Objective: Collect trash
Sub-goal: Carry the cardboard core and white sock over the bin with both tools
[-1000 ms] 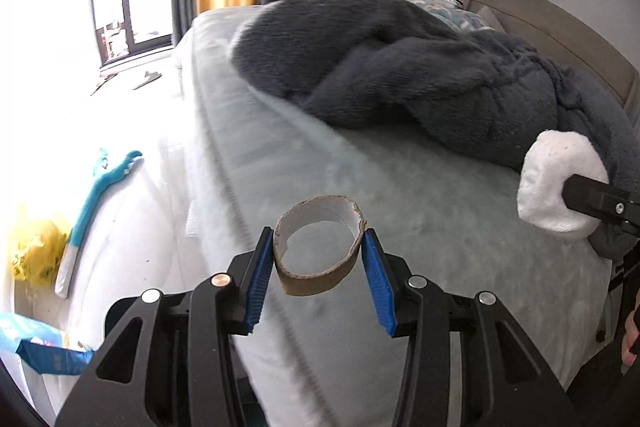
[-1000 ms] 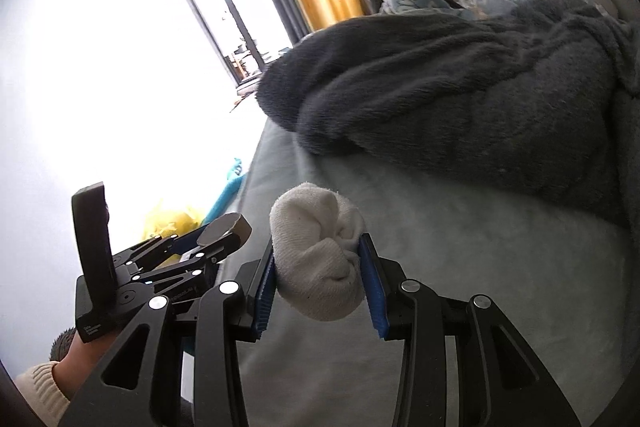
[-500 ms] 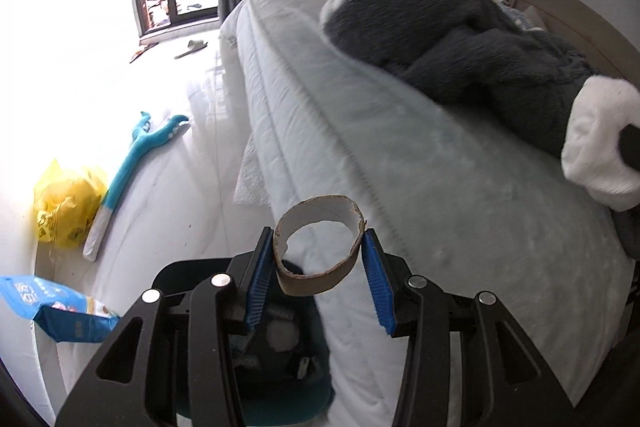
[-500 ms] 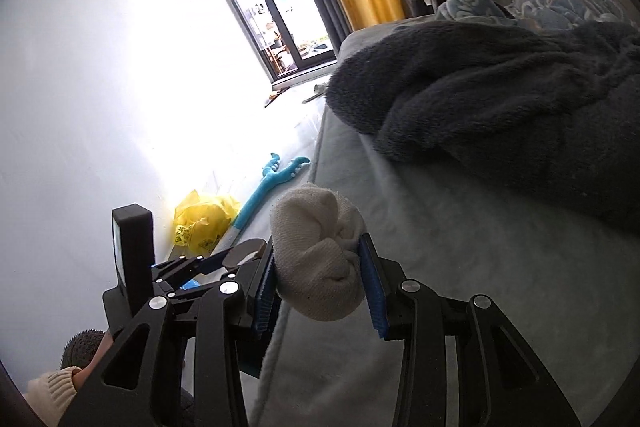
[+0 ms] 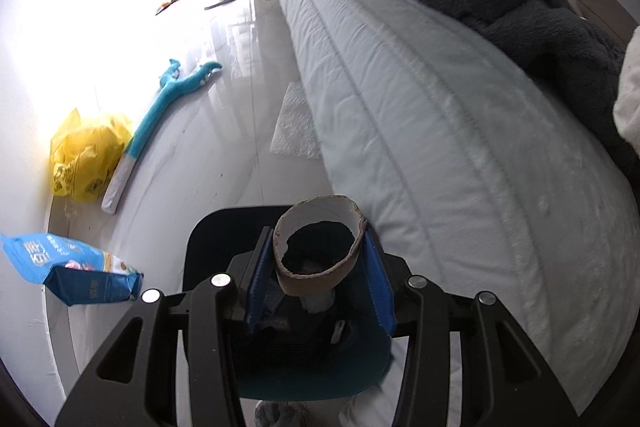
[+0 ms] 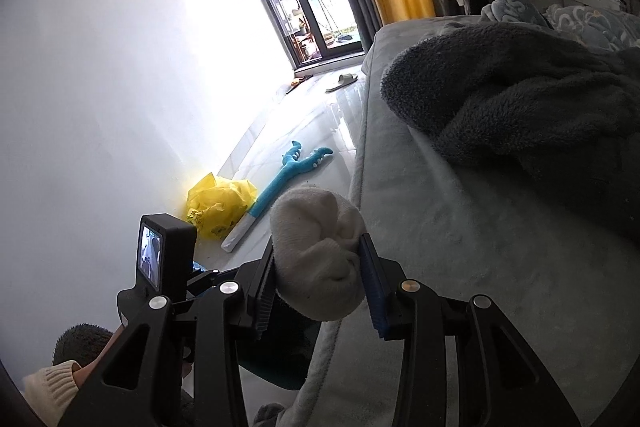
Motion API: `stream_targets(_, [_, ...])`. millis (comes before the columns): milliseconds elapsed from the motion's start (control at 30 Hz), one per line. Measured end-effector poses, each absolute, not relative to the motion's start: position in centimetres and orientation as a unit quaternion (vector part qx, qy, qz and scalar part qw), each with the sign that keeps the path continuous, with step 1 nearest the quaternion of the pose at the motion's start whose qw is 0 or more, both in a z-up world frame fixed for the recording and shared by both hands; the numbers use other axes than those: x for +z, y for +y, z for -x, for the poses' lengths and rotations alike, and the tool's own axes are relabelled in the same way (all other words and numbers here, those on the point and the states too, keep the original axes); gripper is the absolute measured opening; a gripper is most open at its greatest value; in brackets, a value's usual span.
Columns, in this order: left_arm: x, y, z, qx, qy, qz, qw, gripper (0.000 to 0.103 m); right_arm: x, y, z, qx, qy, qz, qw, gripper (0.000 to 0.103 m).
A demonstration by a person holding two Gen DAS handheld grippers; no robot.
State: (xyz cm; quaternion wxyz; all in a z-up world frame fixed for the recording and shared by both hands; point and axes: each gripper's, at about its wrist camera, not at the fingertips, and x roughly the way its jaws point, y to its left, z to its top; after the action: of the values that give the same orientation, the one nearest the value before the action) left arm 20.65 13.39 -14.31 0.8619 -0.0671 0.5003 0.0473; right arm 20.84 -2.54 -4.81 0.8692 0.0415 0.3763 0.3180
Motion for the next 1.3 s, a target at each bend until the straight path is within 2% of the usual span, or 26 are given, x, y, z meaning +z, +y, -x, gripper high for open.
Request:
stream_targets(433, [-18.0, 19.5, -18.6, 0.067, 0.562, 0.120, 0.815, 0.047, -6.5, 3.4, -20.8, 0.349, 0.387, 0.012, 0.853, 0.040])
stream_targets(867, [-21.9, 22.6, -17.1, 0.043, 0.616, 0.151, 0.772, 0.049, -11.6, 9.9, -21.8, 0.360, 0.436, 0.068, 0.822, 0.040])
stream_targets(933, [-22.3, 22.9, -16.8, 0.042, 0.620, 0.152, 0.768, 0.053, -12.5, 10.6, -21.8, 0.361, 0.443, 0.076, 0.817, 0.040])
stream_targets(1000, [-22.6, 23.5, -16.5, 0.040, 0.622, 0.158, 0.766, 0.062, -13.4, 11.3, -22.1, 0.361, 0.451, 0.088, 0.811, 0.040])
stream_targets(1300, [-20.9, 25.9, -15.1, 0.034, 0.577, 0.160, 0.800, 0.073, -17.6, 14.2, -22.4, 0.357, 0.493, 0.116, 0.785, 0.040])
